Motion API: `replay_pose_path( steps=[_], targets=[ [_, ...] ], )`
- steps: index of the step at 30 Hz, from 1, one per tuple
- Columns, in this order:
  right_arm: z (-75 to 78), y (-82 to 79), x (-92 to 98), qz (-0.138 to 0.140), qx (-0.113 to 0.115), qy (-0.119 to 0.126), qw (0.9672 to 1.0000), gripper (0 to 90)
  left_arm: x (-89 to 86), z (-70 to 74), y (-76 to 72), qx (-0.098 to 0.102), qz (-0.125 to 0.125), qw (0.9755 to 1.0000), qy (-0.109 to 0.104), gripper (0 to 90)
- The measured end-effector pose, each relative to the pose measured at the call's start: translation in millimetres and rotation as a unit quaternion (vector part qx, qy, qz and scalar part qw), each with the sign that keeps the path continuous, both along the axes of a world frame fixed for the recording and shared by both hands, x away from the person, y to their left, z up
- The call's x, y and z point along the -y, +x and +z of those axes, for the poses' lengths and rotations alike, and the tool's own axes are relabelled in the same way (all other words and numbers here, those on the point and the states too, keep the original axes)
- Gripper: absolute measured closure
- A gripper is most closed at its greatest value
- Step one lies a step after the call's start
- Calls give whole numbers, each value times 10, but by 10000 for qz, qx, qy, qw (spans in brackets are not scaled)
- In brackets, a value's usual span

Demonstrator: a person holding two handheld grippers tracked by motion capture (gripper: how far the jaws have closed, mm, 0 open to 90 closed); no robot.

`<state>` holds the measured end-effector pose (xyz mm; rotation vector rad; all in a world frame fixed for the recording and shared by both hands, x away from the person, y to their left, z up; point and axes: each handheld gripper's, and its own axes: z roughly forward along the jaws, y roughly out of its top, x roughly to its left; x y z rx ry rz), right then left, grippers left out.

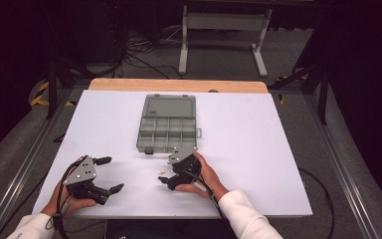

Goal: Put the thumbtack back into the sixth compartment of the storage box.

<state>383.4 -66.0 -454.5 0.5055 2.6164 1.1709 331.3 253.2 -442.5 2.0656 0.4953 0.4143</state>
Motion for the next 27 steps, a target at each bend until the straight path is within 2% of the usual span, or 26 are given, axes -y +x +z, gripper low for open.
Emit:
replay_pose_path(
  steps=[1, 4, 6, 10, 19, 27],
  targets=[
    [-28, 2, -28, 67, -31, -56, 10000, 286, -2, 0, 4, 12, -5, 10000, 12, 58],
    [-63, 3, -70, 194, -49, -107, 9997, 388, 4, -12, 7, -30, -11, 10000, 22, 58],
    [-84, 15, -88, 227, -63, -145, 9996, 423, 4, -10, 10, -12, -44, 10000, 64, 58],
    [-98, 50, -79, 273, -225, -27, 9994, 540, 7, -12, 8, -6, -31, 10000, 51, 58],
    [-88, 56, -95, 530, -334, -24, 9980, 829, 13, -16, 10, -8, -61, 10000, 76, 59],
    [-76, 40, -85, 497, -340, -34, 9982, 838, 2, -7, 6, -6, -39, 10000, 42, 59]
  ],
)
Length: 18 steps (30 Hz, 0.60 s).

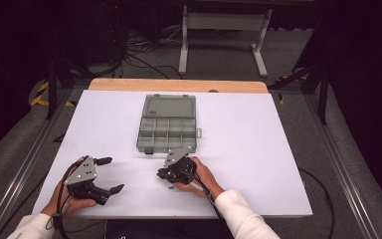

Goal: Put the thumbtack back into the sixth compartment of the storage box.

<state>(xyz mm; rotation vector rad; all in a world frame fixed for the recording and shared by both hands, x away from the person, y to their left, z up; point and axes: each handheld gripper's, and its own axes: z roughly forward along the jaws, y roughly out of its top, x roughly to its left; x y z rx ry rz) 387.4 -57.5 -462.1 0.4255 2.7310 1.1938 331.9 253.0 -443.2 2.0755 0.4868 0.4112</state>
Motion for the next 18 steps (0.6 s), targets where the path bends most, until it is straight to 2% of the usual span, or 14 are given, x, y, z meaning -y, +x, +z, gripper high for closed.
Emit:
replay_pose_path(
  steps=[7, 18],
  targets=[
    [14, -3, 24, -56, 11, 62, 10000, 840, -3, 7, -2, 4, 8, 10000, -32, 58],
    [159, 19, 84, -274, 232, 272, 9990, 840, -5, 10, -4, 0, 15, 10000, -66, 59]
  ],
)
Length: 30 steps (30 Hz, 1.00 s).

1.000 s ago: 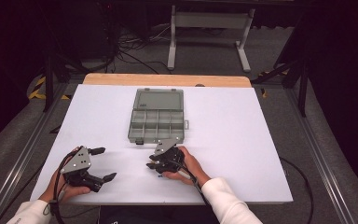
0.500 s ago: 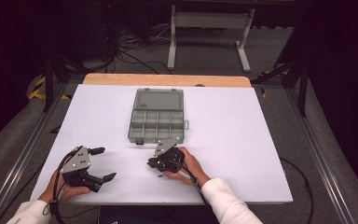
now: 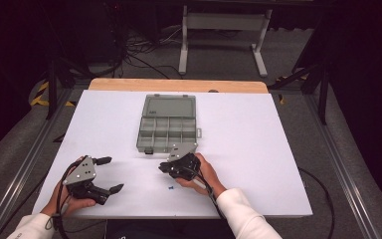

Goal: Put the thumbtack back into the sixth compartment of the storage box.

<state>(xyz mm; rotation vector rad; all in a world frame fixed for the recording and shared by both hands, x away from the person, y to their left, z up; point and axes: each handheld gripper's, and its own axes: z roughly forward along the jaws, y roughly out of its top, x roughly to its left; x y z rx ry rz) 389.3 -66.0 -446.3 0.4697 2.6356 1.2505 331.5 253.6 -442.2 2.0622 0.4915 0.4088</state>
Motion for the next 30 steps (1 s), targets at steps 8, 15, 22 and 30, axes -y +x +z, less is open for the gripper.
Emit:
replay_pose_path(
  steps=[8, 15, 22, 30],
  targets=[
    [184, 66, 51, -193, 195, 240, 9993, 840, 1, 0, 0, -1, 4, 10000, -8, 60],
    [330, 150, 54, -364, 360, 395, 9979, 840, -1, 3, -1, 2, -1, 10000, -17, 60],
    [408, 237, 34, -499, 414, 481, 9967, 840, -2, 7, -3, 7, -2, 10000, -23, 60],
    [540, 336, -10, -592, 511, 486, 9958, 840, -6, 11, -2, 2, -15, 10000, -49, 61]
  ],
)
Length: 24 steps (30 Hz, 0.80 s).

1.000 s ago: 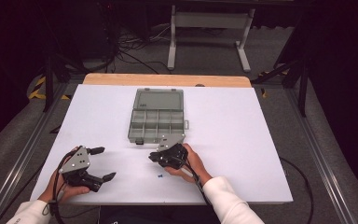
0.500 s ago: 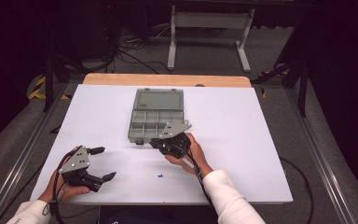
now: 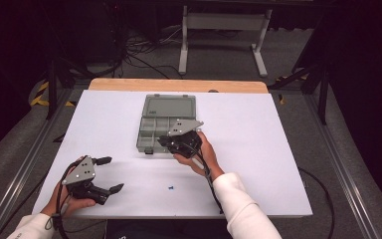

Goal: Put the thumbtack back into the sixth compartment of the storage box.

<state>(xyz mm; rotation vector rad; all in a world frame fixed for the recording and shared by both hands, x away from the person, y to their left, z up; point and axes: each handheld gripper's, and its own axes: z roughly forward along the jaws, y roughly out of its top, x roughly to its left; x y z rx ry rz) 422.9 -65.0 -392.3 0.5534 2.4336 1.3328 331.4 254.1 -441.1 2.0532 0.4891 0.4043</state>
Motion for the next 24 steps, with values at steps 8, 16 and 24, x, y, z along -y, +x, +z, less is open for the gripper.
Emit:
replay_pose_path(
  steps=[8, 16, 24],
  targets=[
    [13, 112, -30, -176, 7, -77, 9998, 840, -3, 5, -5, 8, 9, 10000, -18, 61],
    [-12, 186, -45, -286, -58, -109, 9995, 840, 2, 3, -5, 14, -1, 10000, -12, 61],
    [-84, 262, -106, -370, -138, -137, 9991, 839, 0, 12, -6, 45, -23, 10000, -25, 59]
  ],
)
